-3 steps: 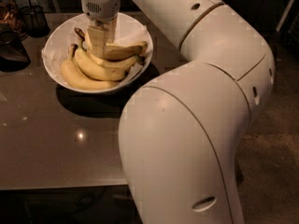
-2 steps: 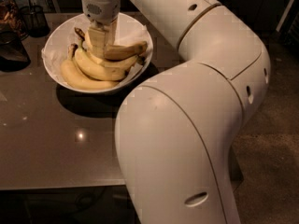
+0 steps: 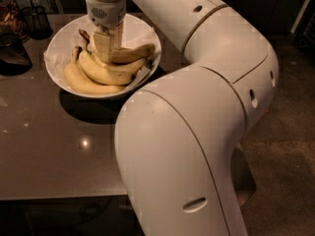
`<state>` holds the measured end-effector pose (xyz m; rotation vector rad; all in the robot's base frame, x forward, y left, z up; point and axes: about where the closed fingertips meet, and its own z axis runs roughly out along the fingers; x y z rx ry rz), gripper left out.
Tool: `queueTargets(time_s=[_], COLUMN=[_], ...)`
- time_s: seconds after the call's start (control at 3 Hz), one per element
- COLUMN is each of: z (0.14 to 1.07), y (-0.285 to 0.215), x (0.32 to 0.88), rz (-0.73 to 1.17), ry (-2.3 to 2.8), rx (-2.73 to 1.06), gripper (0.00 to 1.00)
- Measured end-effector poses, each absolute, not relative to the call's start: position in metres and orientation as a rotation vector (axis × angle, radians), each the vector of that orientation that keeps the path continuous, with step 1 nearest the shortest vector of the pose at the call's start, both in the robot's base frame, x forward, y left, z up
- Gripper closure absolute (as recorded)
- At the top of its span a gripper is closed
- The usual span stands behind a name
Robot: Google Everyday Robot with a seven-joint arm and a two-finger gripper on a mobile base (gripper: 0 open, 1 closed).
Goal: Pick banana from white bowl
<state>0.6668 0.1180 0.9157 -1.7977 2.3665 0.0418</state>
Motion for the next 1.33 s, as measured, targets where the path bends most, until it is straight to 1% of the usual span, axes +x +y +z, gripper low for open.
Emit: queueTargets(time_s=[0.33,0.67,1.0,1.33], z=[0.918,0.922,0.92,0.92], y=[0.118,0.111,0.107,0.108], x=[0.667,0.664,0.66,0.66], rz=[0.042,0.008,-0.008,-0.008], ry=[2.367,2.366,2.37,2.368], rx=[-1.798,-1.776,-1.776,-1.775], gripper=[0.69,0.93,1.0,1.0])
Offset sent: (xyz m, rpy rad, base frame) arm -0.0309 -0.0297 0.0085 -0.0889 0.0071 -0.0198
